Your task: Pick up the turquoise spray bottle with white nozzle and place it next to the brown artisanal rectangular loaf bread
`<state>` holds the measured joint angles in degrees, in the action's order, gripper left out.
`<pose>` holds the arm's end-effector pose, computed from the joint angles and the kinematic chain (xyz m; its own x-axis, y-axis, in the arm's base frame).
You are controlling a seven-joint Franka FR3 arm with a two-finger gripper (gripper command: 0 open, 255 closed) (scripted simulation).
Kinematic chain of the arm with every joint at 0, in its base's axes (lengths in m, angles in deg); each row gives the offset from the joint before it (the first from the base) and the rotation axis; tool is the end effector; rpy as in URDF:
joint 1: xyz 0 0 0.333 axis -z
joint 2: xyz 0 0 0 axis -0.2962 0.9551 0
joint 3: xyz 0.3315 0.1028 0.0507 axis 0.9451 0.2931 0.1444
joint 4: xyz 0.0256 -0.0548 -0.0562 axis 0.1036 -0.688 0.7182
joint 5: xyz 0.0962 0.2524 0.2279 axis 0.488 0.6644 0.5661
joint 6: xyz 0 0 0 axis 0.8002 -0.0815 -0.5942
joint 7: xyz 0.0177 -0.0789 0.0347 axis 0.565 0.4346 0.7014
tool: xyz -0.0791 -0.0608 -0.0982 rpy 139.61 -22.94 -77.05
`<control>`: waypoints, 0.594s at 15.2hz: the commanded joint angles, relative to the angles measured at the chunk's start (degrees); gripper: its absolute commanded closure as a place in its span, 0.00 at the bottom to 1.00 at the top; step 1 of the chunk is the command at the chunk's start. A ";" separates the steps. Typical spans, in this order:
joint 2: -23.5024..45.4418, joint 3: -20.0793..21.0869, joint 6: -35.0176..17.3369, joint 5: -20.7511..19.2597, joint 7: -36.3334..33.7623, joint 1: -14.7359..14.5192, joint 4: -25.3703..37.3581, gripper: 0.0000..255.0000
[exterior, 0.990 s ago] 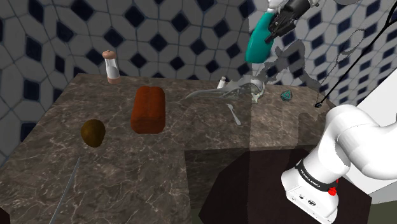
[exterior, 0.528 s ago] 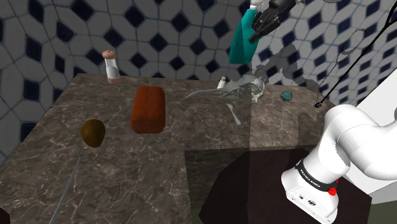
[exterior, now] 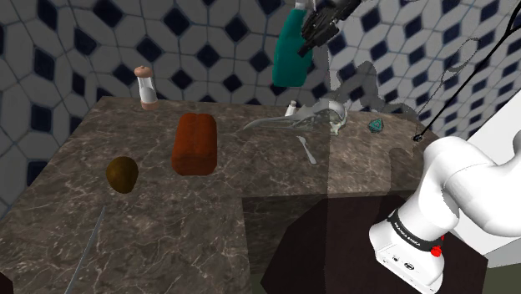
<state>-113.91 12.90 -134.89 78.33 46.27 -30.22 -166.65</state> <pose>0.4012 0.0458 0.6183 0.4336 0.7393 0.5151 0.8640 -0.5034 -0.0048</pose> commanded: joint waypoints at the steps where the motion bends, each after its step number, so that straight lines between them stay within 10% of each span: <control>1: 2.52 1.00 -1.69 1.14 -1.57 -1.50 1.03 1.00; 9: 8.14 2.60 -6.64 3.67 -3.96 -4.50 1.87 1.00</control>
<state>-105.95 15.57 -140.75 81.84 42.16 -34.64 -164.21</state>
